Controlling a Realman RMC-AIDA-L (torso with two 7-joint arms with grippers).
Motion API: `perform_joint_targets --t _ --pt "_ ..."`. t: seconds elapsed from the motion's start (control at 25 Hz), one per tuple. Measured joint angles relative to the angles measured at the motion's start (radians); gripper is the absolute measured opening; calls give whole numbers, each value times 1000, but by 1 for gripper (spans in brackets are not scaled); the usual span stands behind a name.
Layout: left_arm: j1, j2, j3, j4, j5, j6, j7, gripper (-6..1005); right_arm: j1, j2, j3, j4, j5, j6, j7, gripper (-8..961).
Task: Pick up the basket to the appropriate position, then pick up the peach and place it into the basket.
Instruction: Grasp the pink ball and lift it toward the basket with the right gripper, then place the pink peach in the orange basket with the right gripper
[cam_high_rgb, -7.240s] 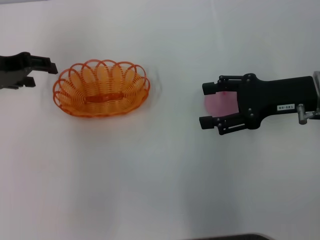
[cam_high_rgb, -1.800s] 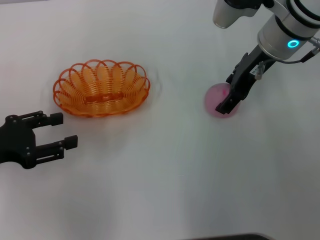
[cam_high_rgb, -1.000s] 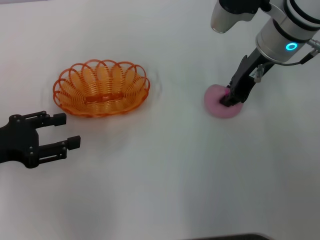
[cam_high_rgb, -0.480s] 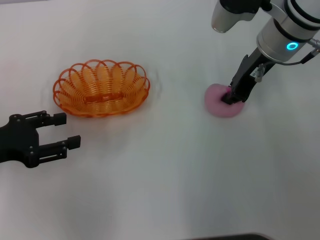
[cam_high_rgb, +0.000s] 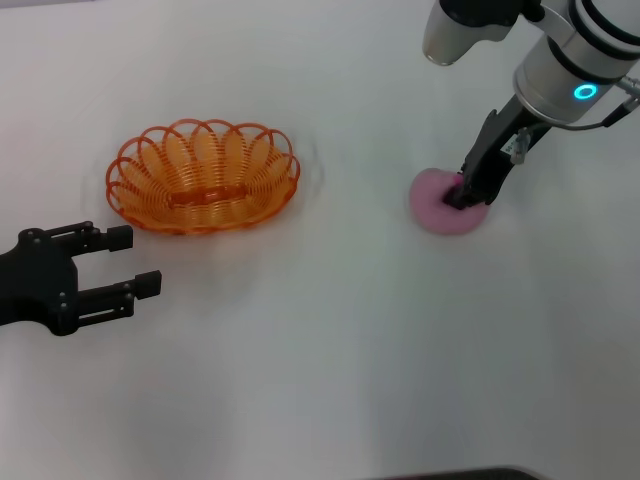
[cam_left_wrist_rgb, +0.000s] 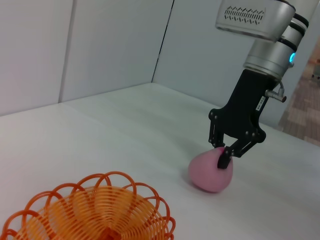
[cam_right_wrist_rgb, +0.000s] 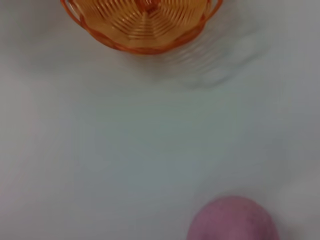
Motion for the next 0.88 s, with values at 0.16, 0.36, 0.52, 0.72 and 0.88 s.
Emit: perform_joint_targets --t 0.16,0.36,0.52,0.72,0.88 --pt "0 0 0 0 0 0 0 706 6 0 2 -22 3 -16 0 138" --pt "2 0 0 0 0 4 0 707 23 2 10 -87 16 -64 3 138" --pt "3 0 0 0 0 8 0 707 46 5 17 -154 26 -122 9 139" --pt "4 0 0 0 0 9 -5 707 92 9 56 -230 27 -190 11 139" --pt "1 0 0 1 1 10 -10 707 127 15 67 -274 24 -224 13 140"
